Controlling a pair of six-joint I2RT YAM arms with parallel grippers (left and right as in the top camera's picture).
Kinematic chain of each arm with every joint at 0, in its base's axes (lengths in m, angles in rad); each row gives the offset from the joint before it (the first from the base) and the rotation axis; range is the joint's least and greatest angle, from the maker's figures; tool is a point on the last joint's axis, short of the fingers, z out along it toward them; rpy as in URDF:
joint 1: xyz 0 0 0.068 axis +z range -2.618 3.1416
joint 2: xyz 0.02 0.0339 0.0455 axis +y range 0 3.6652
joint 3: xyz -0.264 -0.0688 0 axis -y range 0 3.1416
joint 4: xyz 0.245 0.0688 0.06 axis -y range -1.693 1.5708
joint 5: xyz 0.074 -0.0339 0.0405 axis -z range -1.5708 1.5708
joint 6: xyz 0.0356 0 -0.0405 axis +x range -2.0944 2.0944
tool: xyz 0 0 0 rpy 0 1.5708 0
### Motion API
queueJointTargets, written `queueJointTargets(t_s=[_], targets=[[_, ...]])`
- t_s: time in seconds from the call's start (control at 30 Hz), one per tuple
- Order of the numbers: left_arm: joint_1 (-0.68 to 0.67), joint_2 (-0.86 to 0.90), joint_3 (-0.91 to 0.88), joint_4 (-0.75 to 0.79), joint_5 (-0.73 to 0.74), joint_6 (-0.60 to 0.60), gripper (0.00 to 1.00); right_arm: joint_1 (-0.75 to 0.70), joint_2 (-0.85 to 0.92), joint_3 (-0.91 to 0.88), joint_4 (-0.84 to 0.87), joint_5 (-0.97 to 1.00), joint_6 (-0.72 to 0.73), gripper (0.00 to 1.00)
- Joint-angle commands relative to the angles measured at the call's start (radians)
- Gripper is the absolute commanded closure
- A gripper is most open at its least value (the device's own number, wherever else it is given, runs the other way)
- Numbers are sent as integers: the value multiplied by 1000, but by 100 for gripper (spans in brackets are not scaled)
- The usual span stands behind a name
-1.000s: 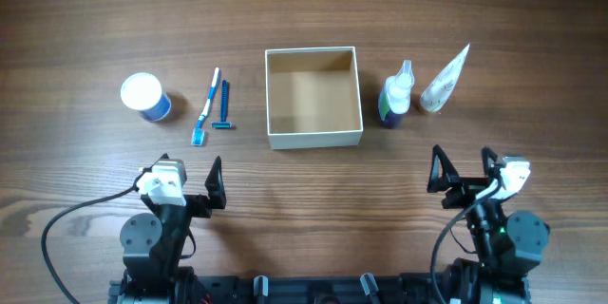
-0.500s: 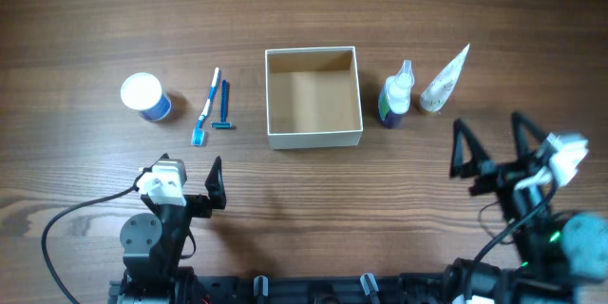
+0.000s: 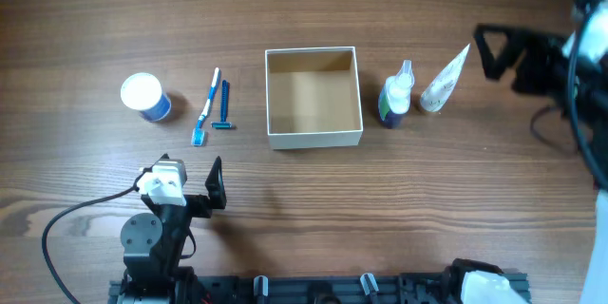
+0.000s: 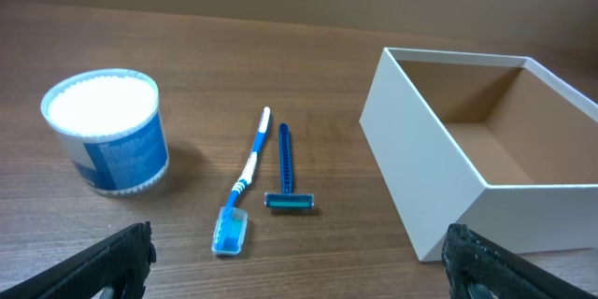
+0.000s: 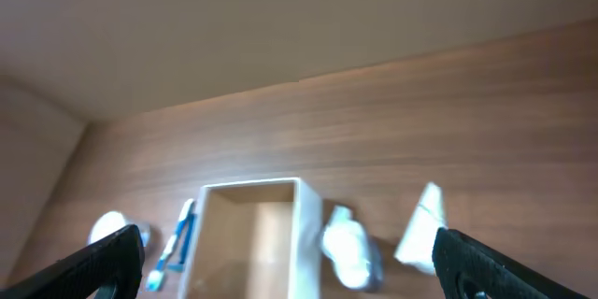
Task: Pack container
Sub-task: 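Move the right gripper over the blue foam-soap bottle and grasp it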
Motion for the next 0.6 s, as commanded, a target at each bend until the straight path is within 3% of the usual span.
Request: queueJointTargets(t_s=[0.0, 0.13, 0.43, 0.57], targets=[[5, -8, -3, 4, 5, 12, 0, 65, 98, 72, -7, -172, 3, 0], [5, -8, -3, 4, 5, 12, 0, 125, 172, 72, 17, -151, -12, 0], [5, -8, -3, 4, 5, 12, 0, 468, 376, 72, -98, 537, 129, 0], [5, -8, -3, 4, 5, 12, 0, 499, 476, 72, -138, 671, 222, 0]])
